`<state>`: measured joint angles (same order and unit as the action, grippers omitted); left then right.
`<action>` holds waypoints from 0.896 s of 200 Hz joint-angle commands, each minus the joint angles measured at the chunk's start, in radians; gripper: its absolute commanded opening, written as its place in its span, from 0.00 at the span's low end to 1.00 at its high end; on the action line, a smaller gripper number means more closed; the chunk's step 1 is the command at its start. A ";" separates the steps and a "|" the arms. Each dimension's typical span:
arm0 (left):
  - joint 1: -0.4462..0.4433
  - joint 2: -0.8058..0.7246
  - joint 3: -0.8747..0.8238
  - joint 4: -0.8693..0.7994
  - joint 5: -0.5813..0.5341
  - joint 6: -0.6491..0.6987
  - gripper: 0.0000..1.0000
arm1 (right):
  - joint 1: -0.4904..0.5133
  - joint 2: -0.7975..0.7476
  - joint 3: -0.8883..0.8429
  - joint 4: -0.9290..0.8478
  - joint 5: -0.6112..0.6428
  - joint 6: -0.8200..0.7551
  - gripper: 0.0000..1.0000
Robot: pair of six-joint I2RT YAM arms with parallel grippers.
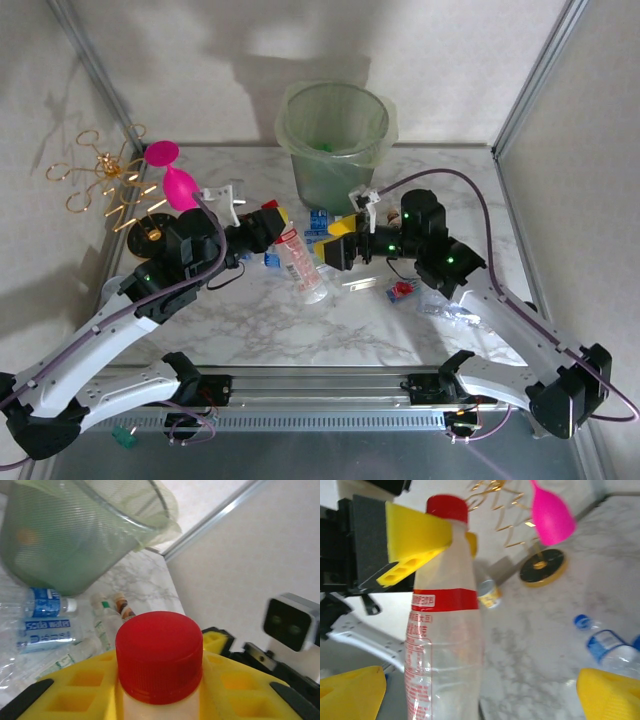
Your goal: Put the plastic bottles in the bin
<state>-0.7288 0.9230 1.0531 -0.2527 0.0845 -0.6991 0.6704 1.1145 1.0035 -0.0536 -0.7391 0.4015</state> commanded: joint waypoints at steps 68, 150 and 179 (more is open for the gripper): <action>0.006 -0.036 0.054 0.085 0.124 0.085 0.29 | 0.157 0.110 0.024 0.294 -0.245 0.170 0.95; 0.006 -0.062 0.041 0.093 0.141 0.085 0.27 | 0.157 0.145 0.001 0.360 -0.182 0.220 0.61; 0.006 -0.071 0.042 0.084 0.128 0.089 0.45 | 0.157 0.143 0.015 0.343 -0.179 0.198 0.51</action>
<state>-0.7288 0.8738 1.0733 -0.1925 0.2024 -0.6273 0.8227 1.2606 1.0023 0.2592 -0.9245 0.6125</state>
